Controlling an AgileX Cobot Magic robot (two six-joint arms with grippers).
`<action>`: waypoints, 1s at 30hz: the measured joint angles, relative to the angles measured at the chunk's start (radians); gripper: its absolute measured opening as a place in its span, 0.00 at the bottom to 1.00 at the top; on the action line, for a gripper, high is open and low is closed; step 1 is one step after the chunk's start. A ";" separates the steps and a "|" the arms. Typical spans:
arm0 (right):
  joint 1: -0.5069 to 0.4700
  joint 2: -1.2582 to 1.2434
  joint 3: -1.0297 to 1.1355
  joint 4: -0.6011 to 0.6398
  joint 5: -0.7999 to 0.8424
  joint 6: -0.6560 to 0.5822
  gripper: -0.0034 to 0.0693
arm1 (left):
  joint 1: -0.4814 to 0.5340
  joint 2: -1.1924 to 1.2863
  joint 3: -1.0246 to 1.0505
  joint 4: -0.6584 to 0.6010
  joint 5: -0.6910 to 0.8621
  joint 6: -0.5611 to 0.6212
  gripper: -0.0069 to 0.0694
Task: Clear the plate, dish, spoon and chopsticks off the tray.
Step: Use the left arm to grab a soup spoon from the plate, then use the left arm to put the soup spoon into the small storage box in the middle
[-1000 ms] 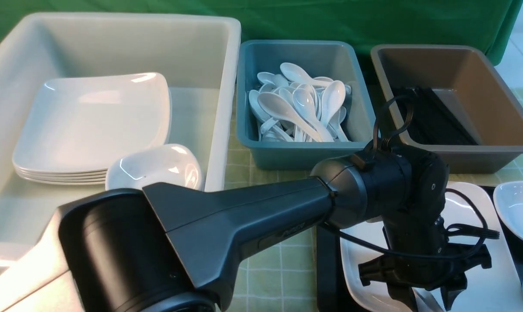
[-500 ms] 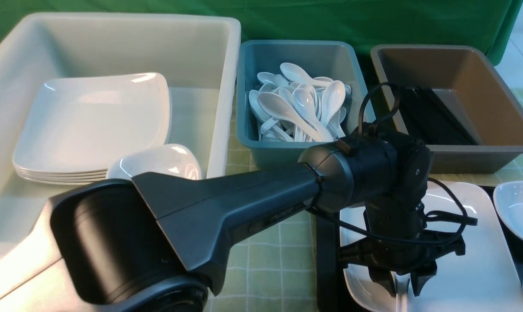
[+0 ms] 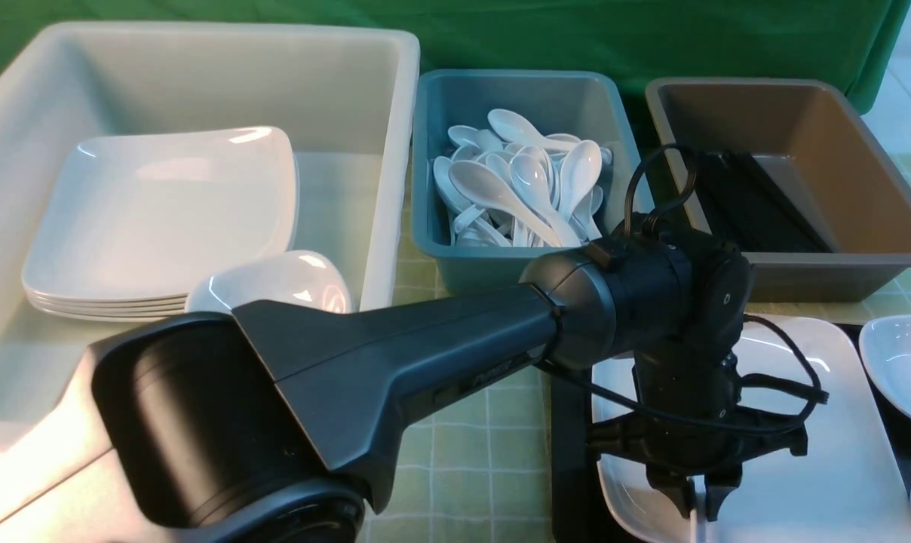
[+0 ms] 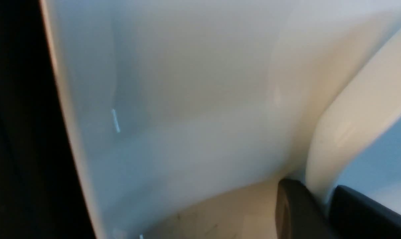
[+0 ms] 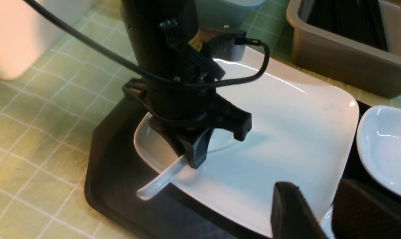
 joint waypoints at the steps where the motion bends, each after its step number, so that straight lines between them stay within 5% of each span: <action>1: 0.000 0.000 0.000 0.000 0.000 0.000 0.32 | 0.000 -0.003 0.000 0.000 0.000 0.012 0.15; 9: 0.000 0.000 0.000 0.000 0.000 0.000 0.32 | 0.032 -0.111 -0.015 0.181 0.100 0.050 0.13; 15: 0.000 0.000 0.000 0.000 -0.002 0.000 0.32 | 0.198 -0.203 -0.210 0.194 0.114 0.084 0.13; 23: 0.000 0.000 0.000 0.000 -0.020 0.000 0.32 | 0.437 -0.184 -0.354 0.053 0.007 0.190 0.13; 30: 0.000 0.000 0.001 0.001 -0.060 0.001 0.32 | 0.519 -0.087 -0.358 -0.045 -0.146 0.317 0.17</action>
